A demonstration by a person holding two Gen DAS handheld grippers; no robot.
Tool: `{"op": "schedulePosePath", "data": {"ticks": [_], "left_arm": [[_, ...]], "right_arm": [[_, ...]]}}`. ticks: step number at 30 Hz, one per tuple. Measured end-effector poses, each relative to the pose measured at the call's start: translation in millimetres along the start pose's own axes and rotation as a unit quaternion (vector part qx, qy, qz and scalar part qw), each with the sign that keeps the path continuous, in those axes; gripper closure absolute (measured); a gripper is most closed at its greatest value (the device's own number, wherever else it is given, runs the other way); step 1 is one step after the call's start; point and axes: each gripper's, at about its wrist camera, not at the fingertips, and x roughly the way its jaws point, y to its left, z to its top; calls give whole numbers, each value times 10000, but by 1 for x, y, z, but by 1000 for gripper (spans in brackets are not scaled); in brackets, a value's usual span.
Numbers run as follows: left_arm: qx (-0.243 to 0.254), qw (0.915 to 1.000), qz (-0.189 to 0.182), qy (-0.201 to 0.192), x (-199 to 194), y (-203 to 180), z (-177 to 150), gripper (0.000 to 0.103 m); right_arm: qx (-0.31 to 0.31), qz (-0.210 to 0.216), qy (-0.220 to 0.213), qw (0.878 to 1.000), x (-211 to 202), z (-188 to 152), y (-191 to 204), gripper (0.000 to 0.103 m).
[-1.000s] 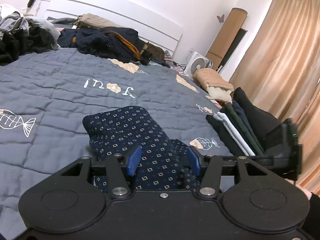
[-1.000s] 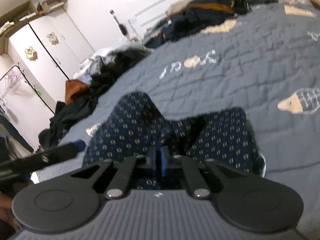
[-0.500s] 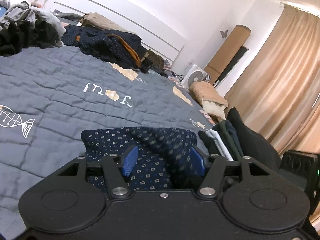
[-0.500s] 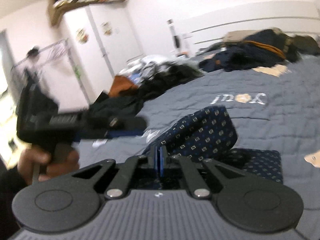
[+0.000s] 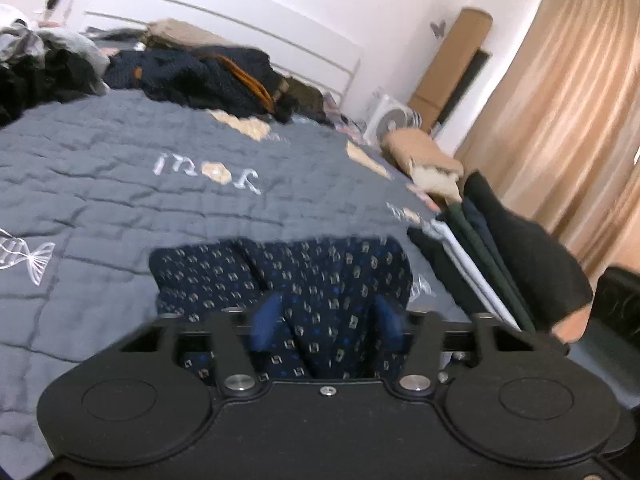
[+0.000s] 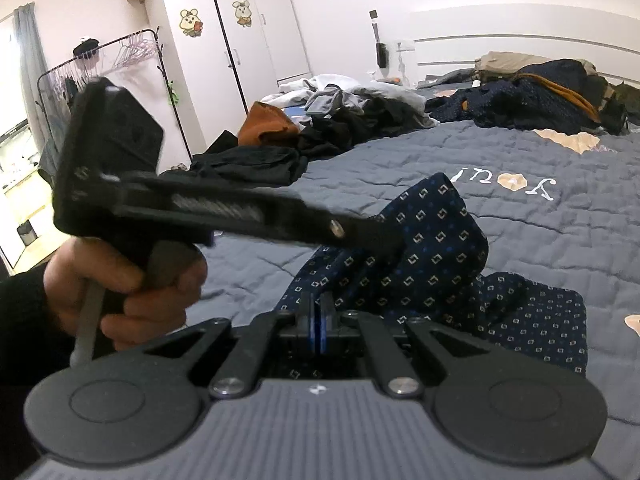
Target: Fold clothes
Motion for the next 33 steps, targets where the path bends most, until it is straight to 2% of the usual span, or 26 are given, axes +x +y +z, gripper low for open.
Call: {"op": "schedulePosePath", "data": {"ticks": [1, 2, 6, 8, 10, 11, 12, 13, 16, 18, 26, 30, 32, 33], "left_arm": [[-36, 10000, -8, -28, -3, 1, 0, 95], [-71, 10000, -16, -56, -6, 2, 0, 96], [-213, 9996, -48, -168, -17, 7, -1, 97], [-284, 9993, -64, -223, -23, 9, -2, 97], [-355, 9989, -80, -279, -29, 11, -2, 97], [-391, 9987, -88, -307, -32, 12, -3, 97], [-426, 9985, -96, -335, -34, 13, -3, 97], [-435, 9984, -112, -345, -35, 13, -3, 97], [-449, 9982, -165, -364, -36, 11, -2, 97], [-459, 9980, -200, -377, -37, 10, -2, 97], [-526, 9975, -291, -367, -37, 12, -3, 97], [-570, 9974, -314, -316, -35, 16, -3, 97], [-589, 9974, -297, -298, -34, 18, -4, 97], [-590, 9974, -292, -296, -34, 18, -4, 97]], "right_arm": [[-9, -2, 13, 10000, 0, 0, -1, 98], [-5, -13, 27, 10000, 0, 0, -1, 98], [279, 249, 161, 9992, -12, 5, -13, 96], [614, 426, 69, 9972, -26, 10, -28, 93], [1005, 359, -225, 9940, -42, 12, -47, 83], [1223, 224, -396, 9915, -48, 11, -59, 78], [1411, 40, -522, 9886, -52, 9, -69, 66], [1601, -214, -626, 9849, -53, 6, -79, 61], [2078, -707, -742, 9728, -48, -3, -103, 60], [2231, -791, -637, 9695, -34, -8, -110, 60], [2039, -1106, -161, 9726, 21, -18, -103, 60], [2070, -1096, 58, 9722, 36, -20, -102, 60], [2033, -1092, 167, 9729, 41, -21, -101, 62], [2050, -1060, 240, 9727, 43, -22, -101, 70]]}}
